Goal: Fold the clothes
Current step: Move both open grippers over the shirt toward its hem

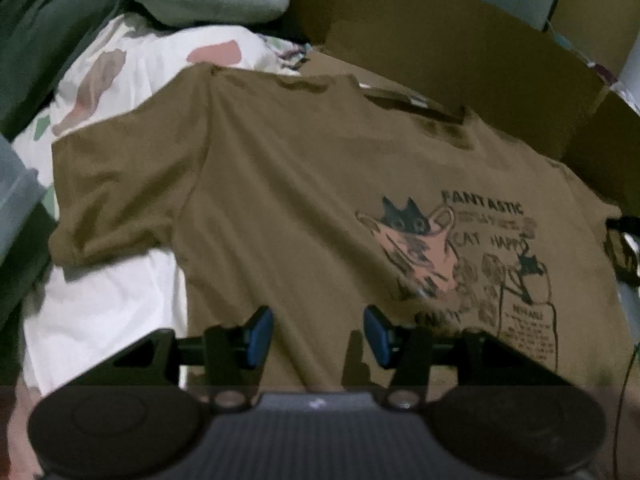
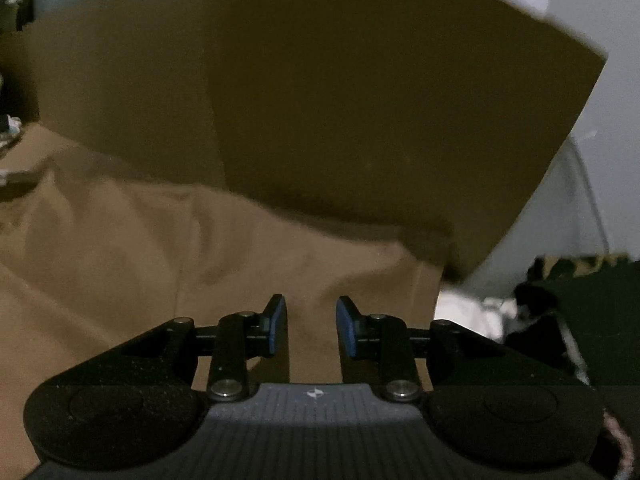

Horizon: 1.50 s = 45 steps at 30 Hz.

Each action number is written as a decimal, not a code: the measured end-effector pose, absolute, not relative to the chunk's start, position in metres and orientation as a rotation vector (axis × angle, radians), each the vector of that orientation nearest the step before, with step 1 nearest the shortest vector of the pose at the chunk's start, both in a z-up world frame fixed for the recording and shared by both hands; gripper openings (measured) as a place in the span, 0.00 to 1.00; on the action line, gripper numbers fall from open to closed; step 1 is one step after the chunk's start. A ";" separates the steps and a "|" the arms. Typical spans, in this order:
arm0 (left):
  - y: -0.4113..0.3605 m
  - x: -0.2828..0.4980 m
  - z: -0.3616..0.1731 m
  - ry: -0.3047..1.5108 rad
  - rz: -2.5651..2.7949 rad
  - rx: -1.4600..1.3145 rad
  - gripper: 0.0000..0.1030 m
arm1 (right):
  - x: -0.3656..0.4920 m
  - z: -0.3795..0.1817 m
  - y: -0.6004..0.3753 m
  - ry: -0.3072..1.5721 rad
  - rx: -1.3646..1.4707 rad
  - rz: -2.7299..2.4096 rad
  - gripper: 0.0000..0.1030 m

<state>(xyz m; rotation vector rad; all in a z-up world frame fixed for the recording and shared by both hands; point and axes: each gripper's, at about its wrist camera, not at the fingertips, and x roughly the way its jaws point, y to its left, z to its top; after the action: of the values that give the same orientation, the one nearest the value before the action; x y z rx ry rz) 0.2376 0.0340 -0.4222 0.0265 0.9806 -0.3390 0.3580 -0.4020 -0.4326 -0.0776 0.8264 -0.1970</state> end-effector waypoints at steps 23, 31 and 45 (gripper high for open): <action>0.082 0.226 -0.407 1.007 -0.277 0.109 0.52 | 0.324 -0.382 -0.388 0.819 -0.070 -0.093 0.34; 0.113 0.186 -0.396 1.068 -0.253 0.090 0.52 | 0.265 -0.378 -0.379 0.882 -0.031 0.033 0.35; 0.139 0.137 -0.362 1.093 -0.236 0.107 0.55 | 0.178 -0.330 -0.397 0.926 0.005 0.069 0.35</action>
<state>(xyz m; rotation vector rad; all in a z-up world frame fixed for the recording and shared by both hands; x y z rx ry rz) 0.1373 0.1393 -0.3620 0.1072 1.0933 -0.2364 0.1780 -0.3974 -0.3305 0.0049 0.9264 0.0689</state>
